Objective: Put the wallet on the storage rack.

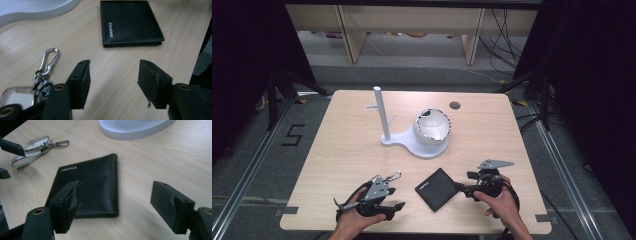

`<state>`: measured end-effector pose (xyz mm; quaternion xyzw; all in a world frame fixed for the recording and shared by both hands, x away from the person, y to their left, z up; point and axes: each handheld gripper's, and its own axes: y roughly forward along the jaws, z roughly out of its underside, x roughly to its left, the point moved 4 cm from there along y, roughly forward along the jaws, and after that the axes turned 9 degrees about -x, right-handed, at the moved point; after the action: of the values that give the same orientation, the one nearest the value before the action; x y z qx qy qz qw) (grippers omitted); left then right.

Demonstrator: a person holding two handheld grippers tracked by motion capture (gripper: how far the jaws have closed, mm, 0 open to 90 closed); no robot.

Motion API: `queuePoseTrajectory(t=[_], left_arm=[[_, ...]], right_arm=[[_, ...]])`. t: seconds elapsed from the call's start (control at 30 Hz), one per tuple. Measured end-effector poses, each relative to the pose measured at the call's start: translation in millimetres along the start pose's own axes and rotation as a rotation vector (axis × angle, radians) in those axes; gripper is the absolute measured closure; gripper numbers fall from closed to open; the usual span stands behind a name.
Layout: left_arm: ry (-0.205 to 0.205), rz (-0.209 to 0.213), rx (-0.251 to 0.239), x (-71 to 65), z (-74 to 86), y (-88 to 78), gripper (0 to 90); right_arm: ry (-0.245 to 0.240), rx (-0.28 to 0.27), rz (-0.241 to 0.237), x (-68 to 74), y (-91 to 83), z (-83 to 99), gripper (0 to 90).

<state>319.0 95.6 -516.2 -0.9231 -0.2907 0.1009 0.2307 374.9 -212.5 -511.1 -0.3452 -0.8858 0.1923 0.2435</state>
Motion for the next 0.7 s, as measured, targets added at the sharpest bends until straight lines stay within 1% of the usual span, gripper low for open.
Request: queuePoseTrajectory(t=[0.03,0.07,0.1,0.13,0.2,0.23,0.27,0.3,0.33,0.37,0.4,0.43,0.47,0.5,0.53,0.6,0.63,0.67,0.7], left_arm=[[0.001,0.009,-0.004,-2.1,-1.6,3.5,46.1],[0.013,0.013,-0.004,-3.4,-3.0,6.1,47.9],[0.022,0.017,-0.001,-4.6,-3.9,8.9,50.9],[0.033,0.033,-0.002,-6.3,-5.0,11.6,53.7],[0.050,0.032,0.004,-8.2,-6.7,15.4,58.8],[0.066,0.031,0.008,-8.9,-7.6,18.1,60.0],[0.053,0.040,0.001,-11.1,-8.0,20.2,62.0],[0.067,0.048,0.007,-12.1,-8.6,22.7,64.4],[0.069,0.042,0.008,-13.3,-9.0,24.7,66.7],[0.090,0.055,0.018,-13.0,-9.6,26.3,69.1],[0.082,0.059,0.012,-14.6,-9.7,28.8,71.5],[0.089,0.058,0.024,-15.7,-9.9,30.0,73.5],[0.101,0.067,0.024,-16.4,-10.1,32.5,75.4],[0.122,0.079,0.030,-16.5,-10.4,34.7,77.5],[0.127,0.082,0.034,-17.8,-10.4,37.0,79.2],[0.110,0.088,0.033,-21.4,-10.5,42.6,82.0],[0.110,0.088,0.033,-21.4,-10.5,42.6,83.2],[0.118,0.098,0.045,-22.7,-10.5,46.2,83.2],[0.145,0.110,0.054,-24.1,-11.4,50.0,85.5]], right_arm=[[0.021,0.004,0.005,2.0,0.2,0.3,25.5],[0.022,0.009,0.010,2.0,0.9,0.4,25.4],[0.026,-0.002,0.003,2.6,1.5,0.3,25.4],[0.024,-0.002,0.003,2.6,1.8,0.1,25.4],[0.022,0.003,0.001,2.0,2.5,0.3,25.5],[0.016,0.001,-0.002,1.2,2.9,0.2,25.4],[0.004,0.001,-0.001,0.2,3.0,0.0,25.5],[0.004,-0.001,0.003,0.1,3.2,-0.3,25.5],[0.002,0.005,0.001,-0.1,3.0,-0.5,25.5],[0.025,-0.003,0.007,2.0,3.7,-0.2,25.5],[-0.009,0.001,0.014,-0.5,3.1,-0.9,25.5],[-0.008,0.001,0.009,-0.6,3.3,-1.0,25.5],[0.041,0.004,-0.010,2.9,4.3,-0.2,25.6],[0.019,-0.001,-0.015,0.5,4.9,-0.8,25.6],[0.020,0.002,-0.018,0.3,5.1,-1.0,25.7],[0.024,-0.001,-0.017,0.2,6.2,-1.4,25.7],[0.024,-0.001,-0.017,0.2,6.2,-1.4,25.7],[0.024,0.000,-0.019,0.1,6.5,-1.4,25.9],[0.031,0.006,-0.012,1.1,7.3,-1.6,26.3]])
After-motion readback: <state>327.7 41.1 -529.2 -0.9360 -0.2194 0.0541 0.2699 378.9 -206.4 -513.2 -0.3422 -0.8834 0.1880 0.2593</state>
